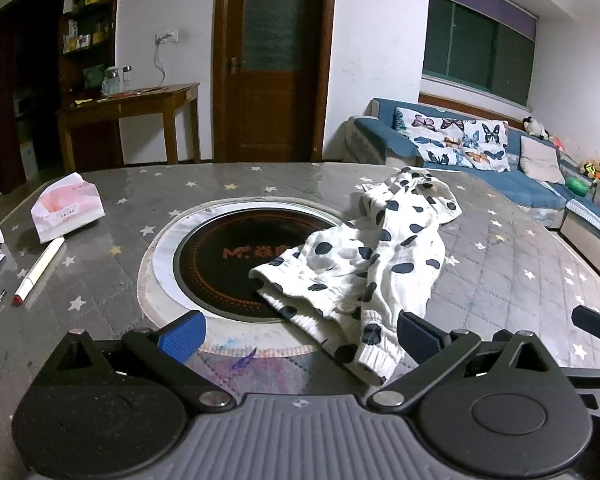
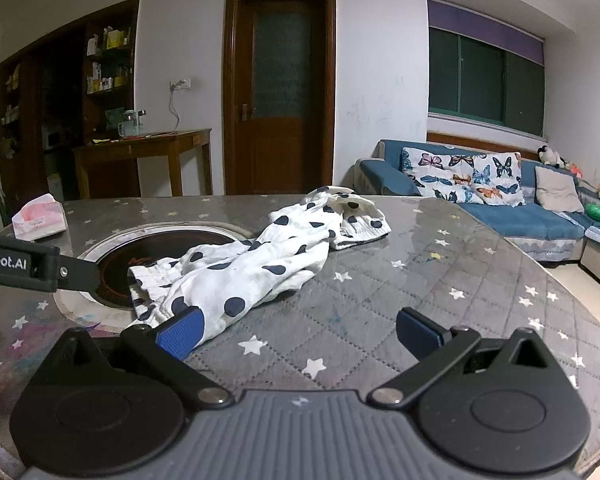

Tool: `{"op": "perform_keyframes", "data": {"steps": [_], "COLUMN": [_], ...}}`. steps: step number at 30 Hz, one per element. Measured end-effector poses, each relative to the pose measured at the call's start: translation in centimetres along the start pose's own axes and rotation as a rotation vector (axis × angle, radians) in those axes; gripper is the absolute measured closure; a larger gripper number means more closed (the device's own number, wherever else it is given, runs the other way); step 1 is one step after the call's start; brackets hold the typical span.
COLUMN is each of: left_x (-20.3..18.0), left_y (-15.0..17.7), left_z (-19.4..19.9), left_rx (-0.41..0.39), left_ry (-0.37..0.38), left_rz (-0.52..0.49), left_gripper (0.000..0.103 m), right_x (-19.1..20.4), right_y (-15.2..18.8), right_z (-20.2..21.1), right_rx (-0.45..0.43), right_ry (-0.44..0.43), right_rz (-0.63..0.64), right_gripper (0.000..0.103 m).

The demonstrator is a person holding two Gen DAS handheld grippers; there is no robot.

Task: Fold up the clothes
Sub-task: 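Move both grippers toward the white polka-dot pants on the table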

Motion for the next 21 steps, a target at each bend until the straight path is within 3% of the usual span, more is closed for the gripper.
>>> {"op": "perform_keyframes", "data": {"steps": [21], "left_x": [-1.3], "left_y": [1.3], "left_z": [0.2], "left_rx": [0.036], "left_ry": [0.004], "left_rz": [-0.05], "left_gripper": [0.0], "right_x": [0.8], "right_y": [0.5], "right_z": [0.7], "right_rx": [0.052], "right_ry": [0.002], "right_rz": [0.046], "right_gripper": [0.0]}}
Point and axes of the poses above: each gripper's, at about its wrist camera, not at the fingertips, and z roughly against the way its jaws point, x to its left, y to its underside, the point moved 2 cm from there along -z, roughly the way its jaws point, and after that the axes turned 1 degree about x, right-handed, at the moved point
